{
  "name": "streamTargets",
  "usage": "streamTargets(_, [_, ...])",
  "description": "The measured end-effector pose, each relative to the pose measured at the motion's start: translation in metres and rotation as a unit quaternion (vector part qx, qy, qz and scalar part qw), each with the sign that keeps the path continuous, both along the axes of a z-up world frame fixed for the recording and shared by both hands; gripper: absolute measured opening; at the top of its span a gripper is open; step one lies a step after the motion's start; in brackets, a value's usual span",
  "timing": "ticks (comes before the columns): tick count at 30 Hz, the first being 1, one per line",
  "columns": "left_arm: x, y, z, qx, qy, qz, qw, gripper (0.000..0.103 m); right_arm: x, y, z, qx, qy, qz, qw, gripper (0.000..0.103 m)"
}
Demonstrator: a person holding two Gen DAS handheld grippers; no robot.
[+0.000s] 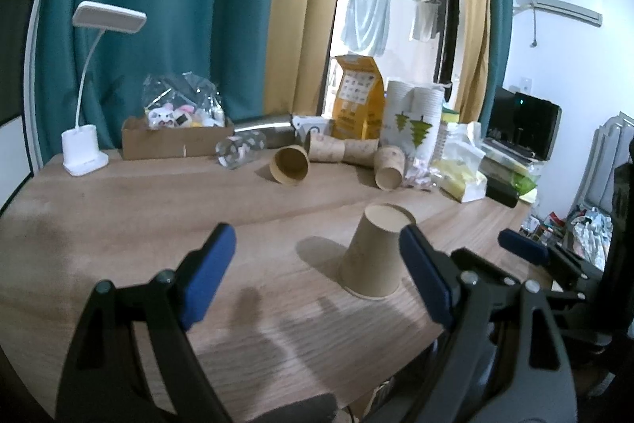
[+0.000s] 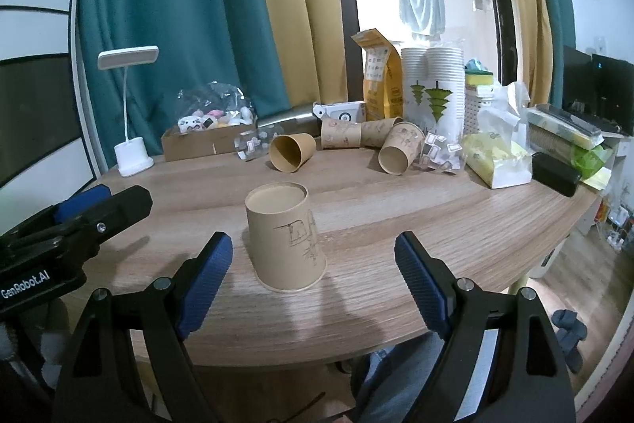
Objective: Flip cup upside down
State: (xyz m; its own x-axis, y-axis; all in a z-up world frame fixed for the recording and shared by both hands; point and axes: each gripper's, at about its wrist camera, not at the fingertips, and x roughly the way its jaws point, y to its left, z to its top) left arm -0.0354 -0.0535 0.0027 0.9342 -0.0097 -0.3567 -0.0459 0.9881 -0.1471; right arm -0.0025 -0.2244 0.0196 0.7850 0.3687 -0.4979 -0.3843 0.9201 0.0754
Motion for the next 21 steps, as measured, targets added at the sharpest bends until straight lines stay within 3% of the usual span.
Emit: streamTargets(21, [-0.0027, 0.0005, -0.0007, -0.004, 0.001, 0.008, 1.0, 0.086, -0.0024, 0.0043, -0.0023, 0.001, 0.004, 0.003, 1.0, 0.086])
